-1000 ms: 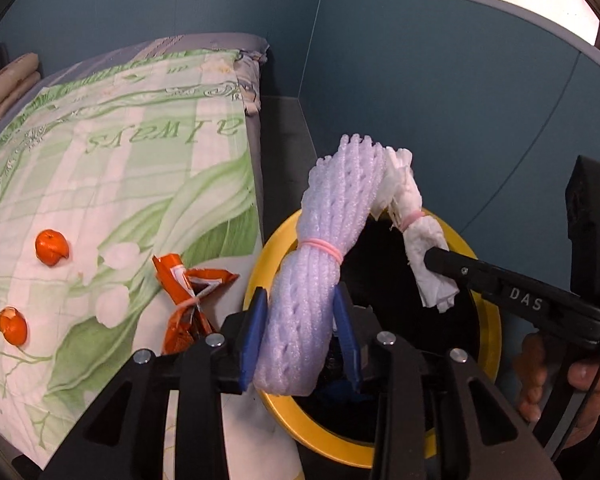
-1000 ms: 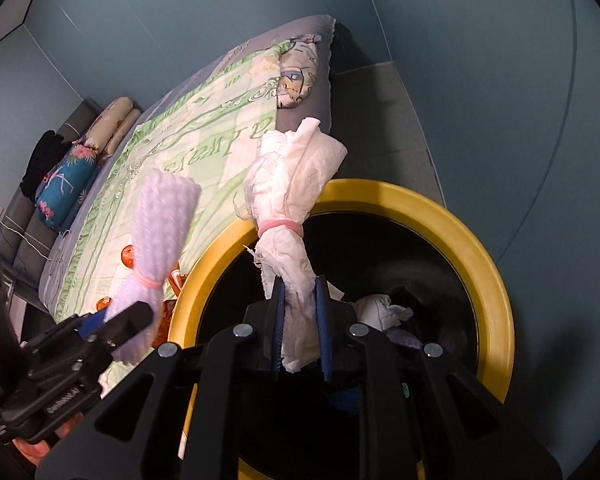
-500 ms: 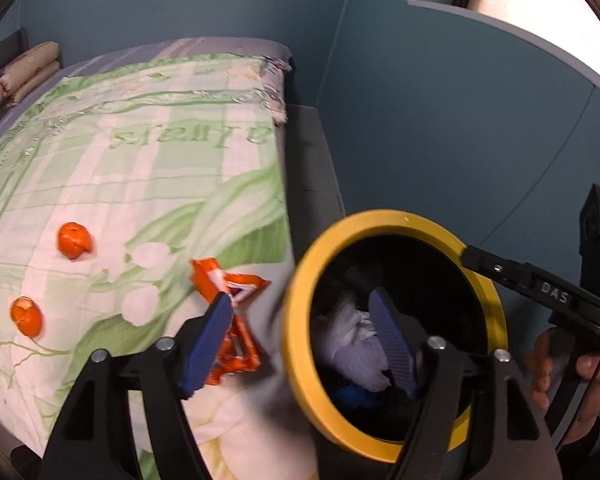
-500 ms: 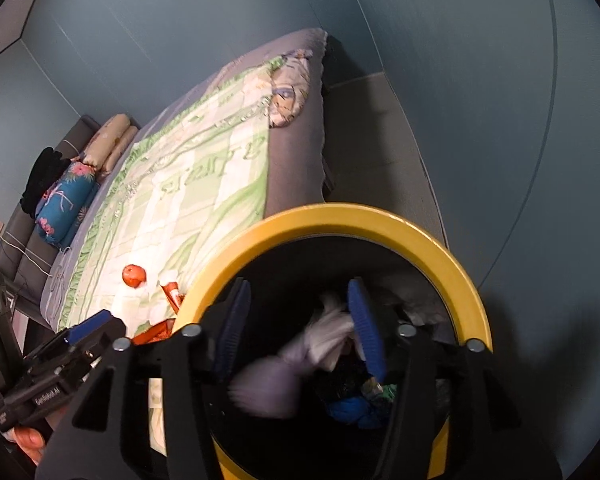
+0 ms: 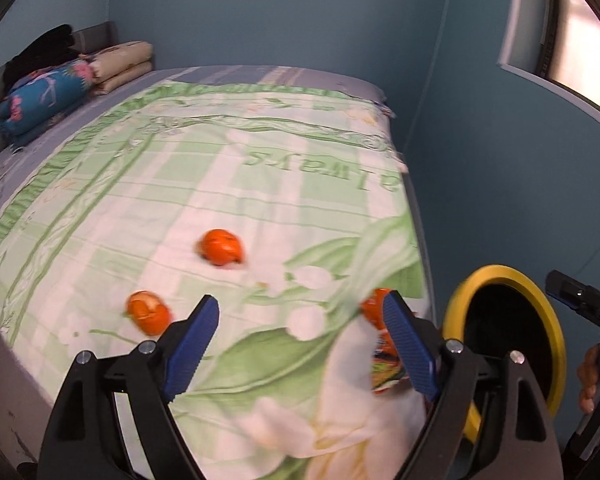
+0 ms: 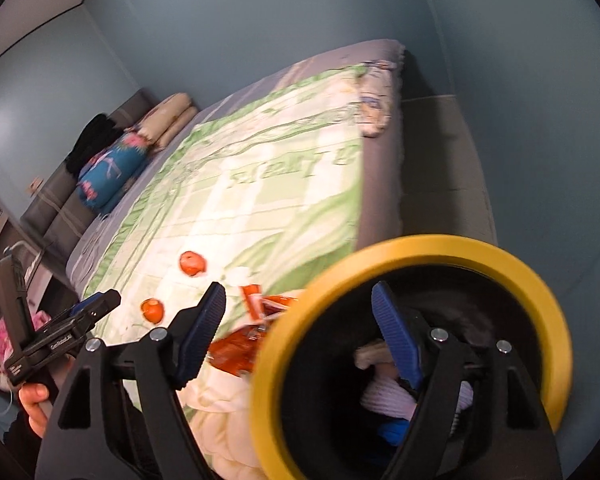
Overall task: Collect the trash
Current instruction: 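Move both grippers back over the orange peels on the bed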
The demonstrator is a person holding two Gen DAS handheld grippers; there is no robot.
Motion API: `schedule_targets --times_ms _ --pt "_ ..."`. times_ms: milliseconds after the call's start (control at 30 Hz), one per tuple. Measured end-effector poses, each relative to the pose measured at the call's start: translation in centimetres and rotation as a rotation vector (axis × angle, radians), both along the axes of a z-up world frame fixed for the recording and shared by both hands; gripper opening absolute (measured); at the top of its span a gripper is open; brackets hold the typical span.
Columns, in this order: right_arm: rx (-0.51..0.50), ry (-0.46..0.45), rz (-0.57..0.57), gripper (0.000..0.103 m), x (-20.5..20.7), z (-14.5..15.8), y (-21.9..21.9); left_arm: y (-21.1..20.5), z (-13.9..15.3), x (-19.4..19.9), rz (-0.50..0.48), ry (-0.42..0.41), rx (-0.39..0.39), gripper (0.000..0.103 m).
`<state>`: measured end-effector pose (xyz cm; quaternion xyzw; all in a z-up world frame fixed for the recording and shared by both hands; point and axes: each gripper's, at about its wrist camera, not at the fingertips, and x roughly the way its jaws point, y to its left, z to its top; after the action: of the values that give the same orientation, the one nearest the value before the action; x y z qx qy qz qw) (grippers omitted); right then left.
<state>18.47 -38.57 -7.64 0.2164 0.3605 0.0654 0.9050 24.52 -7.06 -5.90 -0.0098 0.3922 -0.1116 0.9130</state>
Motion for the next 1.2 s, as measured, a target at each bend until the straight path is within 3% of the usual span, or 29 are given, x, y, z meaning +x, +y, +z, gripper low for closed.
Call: schedule_targets --times_ms 267,667,1200 --pt "0.0 -0.021 0.16 0.075 4.4 1.5 6.7 7.0 -0.8 0.7 0.127 0.0 0.016 0.081" --pt "-0.026 0.016 0.364 0.075 12.6 1.0 19.3 12.4 -4.7 3.2 0.226 0.058 0.004 0.081" --pt "-0.15 0.189 0.33 0.075 23.7 -8.1 28.6 16.4 -11.8 7.6 0.267 0.205 -0.048 0.081"
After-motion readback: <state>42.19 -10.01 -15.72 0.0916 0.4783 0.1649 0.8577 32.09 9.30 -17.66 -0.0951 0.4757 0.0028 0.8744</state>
